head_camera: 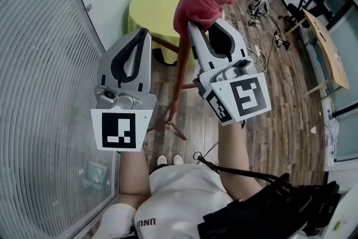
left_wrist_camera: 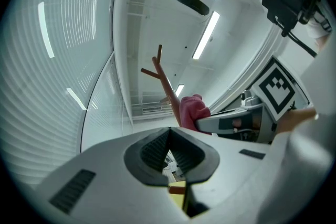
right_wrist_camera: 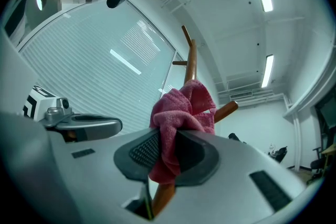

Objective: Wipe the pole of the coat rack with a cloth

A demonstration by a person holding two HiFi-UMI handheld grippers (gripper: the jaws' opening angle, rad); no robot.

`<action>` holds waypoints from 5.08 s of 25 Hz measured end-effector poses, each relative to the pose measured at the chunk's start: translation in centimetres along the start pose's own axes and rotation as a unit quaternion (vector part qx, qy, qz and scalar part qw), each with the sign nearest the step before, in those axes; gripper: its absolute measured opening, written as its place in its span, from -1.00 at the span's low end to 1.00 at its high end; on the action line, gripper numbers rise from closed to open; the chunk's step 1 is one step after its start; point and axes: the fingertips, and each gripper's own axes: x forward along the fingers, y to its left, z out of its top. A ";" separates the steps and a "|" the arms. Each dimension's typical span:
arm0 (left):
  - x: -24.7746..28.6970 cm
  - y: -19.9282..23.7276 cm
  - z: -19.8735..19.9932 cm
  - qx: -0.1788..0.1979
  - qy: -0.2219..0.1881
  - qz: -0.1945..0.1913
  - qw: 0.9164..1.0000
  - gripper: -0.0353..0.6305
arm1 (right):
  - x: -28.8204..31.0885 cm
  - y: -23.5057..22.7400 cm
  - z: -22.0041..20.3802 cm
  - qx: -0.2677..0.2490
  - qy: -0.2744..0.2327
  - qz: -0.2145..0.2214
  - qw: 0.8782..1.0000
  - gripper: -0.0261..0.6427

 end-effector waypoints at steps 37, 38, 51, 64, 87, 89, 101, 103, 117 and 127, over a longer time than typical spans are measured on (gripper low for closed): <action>-0.9 -0.5 -2.4 -0.017 0.029 -0.003 0.999 -0.86 | -1.2 0.8 -4.3 0.023 0.051 -0.001 0.998 -0.70; -0.9 -0.6 -2.5 -0.017 0.030 -0.003 0.999 -0.86 | -1.3 0.8 -4.4 0.024 0.052 -0.001 0.998 -0.70; -1.2 -0.5 -3.0 -0.025 0.041 -0.002 0.999 -0.86 | -1.6 1.0 -5.7 0.032 0.068 -0.006 0.997 -0.70; -1.3 -0.8 -3.4 -0.029 0.043 -0.005 0.999 -0.85 | -2.3 1.1 -6.8 0.033 0.082 -0.012 0.996 -0.70; -1.5 -1.1 -4.4 -0.038 0.056 -0.010 0.998 -0.86 | -3.2 2.0 -8.8 0.041 0.112 -0.010 0.993 -0.70; -1.5 -1.1 -4.5 -0.038 0.057 -0.009 0.998 -0.85 | -3.3 2.0 -9.0 0.043 0.114 -0.010 0.993 -0.70; -1.8 -0.9 -4.9 -0.041 0.061 -0.006 0.997 -0.85 | -4.1 2.5 -10.9 0.057 0.138 -0.017 0.989 -0.70; -1.8 -0.9 -4.9 -0.043 0.061 -0.006 0.997 -0.86 | -4.2 2.5 -11.1 0.059 0.142 -0.017 0.988 -0.70; -2.0 -0.8 -5.3 -0.054 0.063 -0.012 0.997 -0.85 | -4.8 3.0 -13.3 0.068 0.167 -0.021 0.983 -0.70; -2.4 -0.8 -5.9 -0.051 0.067 -0.010 0.996 -0.85 | -5.3 3.5 -14.9 0.075 0.187 -0.020 0.979 -0.70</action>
